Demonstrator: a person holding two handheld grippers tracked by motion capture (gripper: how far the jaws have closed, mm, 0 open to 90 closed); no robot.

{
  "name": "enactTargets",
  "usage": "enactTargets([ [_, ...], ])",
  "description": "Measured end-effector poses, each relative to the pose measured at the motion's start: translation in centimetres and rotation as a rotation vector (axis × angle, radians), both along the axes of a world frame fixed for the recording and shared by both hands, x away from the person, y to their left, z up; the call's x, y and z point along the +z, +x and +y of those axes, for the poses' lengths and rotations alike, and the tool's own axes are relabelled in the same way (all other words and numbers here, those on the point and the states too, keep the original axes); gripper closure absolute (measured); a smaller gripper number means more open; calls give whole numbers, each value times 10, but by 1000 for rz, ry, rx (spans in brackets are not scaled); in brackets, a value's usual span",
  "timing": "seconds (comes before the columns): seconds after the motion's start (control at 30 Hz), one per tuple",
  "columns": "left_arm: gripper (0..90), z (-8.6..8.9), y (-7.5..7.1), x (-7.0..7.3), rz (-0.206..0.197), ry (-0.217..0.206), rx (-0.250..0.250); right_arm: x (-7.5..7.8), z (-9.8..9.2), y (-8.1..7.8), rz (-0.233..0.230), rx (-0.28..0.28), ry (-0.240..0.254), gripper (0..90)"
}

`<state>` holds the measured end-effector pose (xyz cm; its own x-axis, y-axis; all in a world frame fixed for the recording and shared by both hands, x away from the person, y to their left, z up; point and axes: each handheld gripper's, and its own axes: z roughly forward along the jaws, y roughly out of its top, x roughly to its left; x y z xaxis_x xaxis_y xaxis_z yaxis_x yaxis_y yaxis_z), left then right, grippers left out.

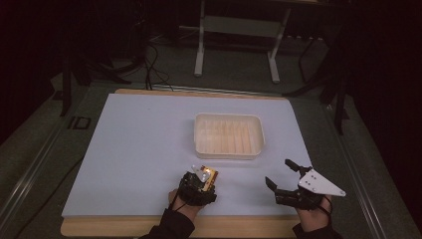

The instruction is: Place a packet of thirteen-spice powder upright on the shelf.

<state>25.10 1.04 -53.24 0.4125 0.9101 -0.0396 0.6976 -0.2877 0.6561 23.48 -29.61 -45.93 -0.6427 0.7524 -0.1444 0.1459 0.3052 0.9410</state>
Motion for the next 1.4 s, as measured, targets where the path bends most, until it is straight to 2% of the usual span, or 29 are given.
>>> enactTargets([
  [0.13, 330, 3, -2, 9, -25, 15, -51, 0, 0, 0, 2, -1, 2, 135],
  [0.37, 332, 11, -10, 24, -48, -30, -124, 0, 0, 0, 3, 2, 3, 135],
  [0.4, 332, 13, -11, 27, -50, -49, -142, 0, 0, 0, 3, 2, 4, 135],
  [0.43, 332, 14, -11, 29, -58, -47, -145, -1, 0, 1, 4, 1, 3, 136],
  [0.63, 333, 21, -15, 43, -120, -72, -185, -1, 1, 1, 15, 7, 18, 135],
  [0.7, 333, 23, -16, 47, -135, -105, -209, -1, 1, 1, 21, 11, 26, 135],
  [0.77, 334, 24, -16, 50, -152, -115, -215, -1, 1, 1, 32, 17, 38, 135],
  [0.8, 333, 26, -16, 52, -164, -138, -222, -1, 1, 1, 34, 17, 41, 135],
  [0.9, 333, 27, -16, 56, -200, -149, -225, 0, 2, 0, 36, 24, 49, 136],
  [0.93, 334, 27, -16, 56, -200, -149, -225, 0, 2, 0, 36, 24, 49, 136],
  [0.97, 333, 28, -15, 58, -237, -153, -244, 0, 3, -1, 18, 21, 34, 140],
  [1.0, 333, 28, -15, 58, -237, -153, -244, 1, 4, -1, 13, 13, 22, 142],
  [1.03, 334, 28, -15, 58, -263, -170, -255, 1, 4, -1, 11, 3, 11, 143],
  [1.1, 334, 28, -15, 57, -289, -189, -244, 1, 4, 0, 16, -1, 22, 155],
  [1.27, 333, 29, -8, 52, -289, -260, -264, 6, 4, -3, 4, -12, 47, 168],
  [1.33, 333, 29, -8, 51, -293, -262, -263, 7, 5, -4, 8, -7, 46, 178],
  [1.4, 333, 29, -7, 48, -299, -301, -286, 9, 7, -6, 21, -5, 49, 178],
])
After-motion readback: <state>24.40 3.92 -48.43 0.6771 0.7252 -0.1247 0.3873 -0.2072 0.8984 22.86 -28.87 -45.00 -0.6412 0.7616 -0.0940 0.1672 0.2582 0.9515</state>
